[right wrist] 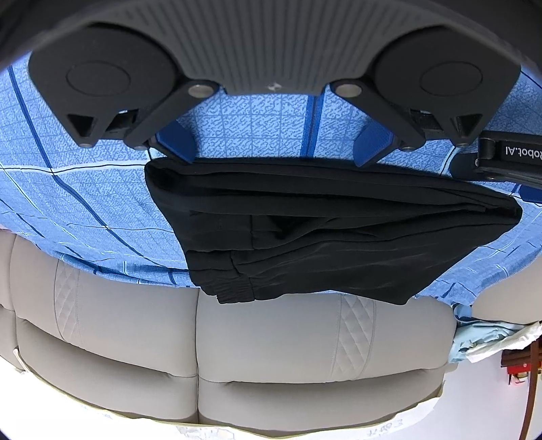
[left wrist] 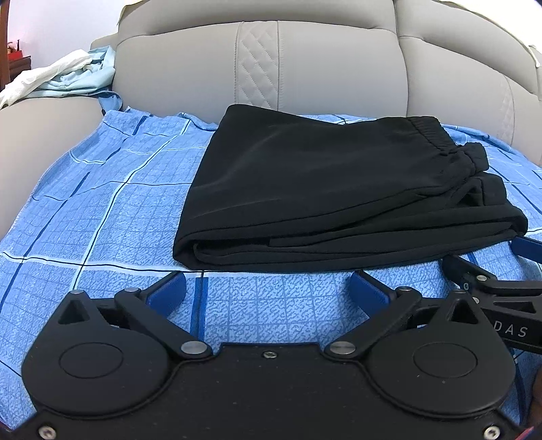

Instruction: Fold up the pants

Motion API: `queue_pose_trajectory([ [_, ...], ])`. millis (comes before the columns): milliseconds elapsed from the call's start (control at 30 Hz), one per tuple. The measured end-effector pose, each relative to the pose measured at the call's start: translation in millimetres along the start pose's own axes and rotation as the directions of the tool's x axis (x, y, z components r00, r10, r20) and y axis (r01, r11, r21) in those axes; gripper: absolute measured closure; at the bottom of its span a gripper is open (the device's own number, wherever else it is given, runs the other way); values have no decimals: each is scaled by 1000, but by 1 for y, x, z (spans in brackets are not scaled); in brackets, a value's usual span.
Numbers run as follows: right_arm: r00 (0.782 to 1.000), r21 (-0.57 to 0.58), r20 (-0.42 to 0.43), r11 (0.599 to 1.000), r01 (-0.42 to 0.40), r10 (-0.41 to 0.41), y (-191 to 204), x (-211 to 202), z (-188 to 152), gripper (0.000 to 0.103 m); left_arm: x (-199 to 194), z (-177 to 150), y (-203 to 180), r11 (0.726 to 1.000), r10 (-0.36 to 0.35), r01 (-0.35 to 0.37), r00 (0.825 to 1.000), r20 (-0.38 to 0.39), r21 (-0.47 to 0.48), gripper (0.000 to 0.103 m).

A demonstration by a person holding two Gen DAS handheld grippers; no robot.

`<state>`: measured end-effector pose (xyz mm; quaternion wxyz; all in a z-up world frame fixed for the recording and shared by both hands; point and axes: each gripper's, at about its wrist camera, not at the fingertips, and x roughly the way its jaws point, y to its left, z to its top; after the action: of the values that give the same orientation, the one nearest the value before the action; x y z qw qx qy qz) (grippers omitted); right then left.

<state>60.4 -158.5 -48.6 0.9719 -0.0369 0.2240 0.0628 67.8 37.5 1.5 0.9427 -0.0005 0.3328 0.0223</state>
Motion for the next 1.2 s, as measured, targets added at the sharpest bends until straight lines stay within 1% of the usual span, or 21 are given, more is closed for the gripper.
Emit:
queue_pose_trajectory([
  [333,1000,0,-2,1000,-7,7,0,0,1,0,1,1,0,1000,0,0,1000,-13,-1,0],
  [1200,1000,-1,-1,1000,-9,9,0,0,0,0,1,2,0,1000,0,0,1000,-15,-3,0],
])
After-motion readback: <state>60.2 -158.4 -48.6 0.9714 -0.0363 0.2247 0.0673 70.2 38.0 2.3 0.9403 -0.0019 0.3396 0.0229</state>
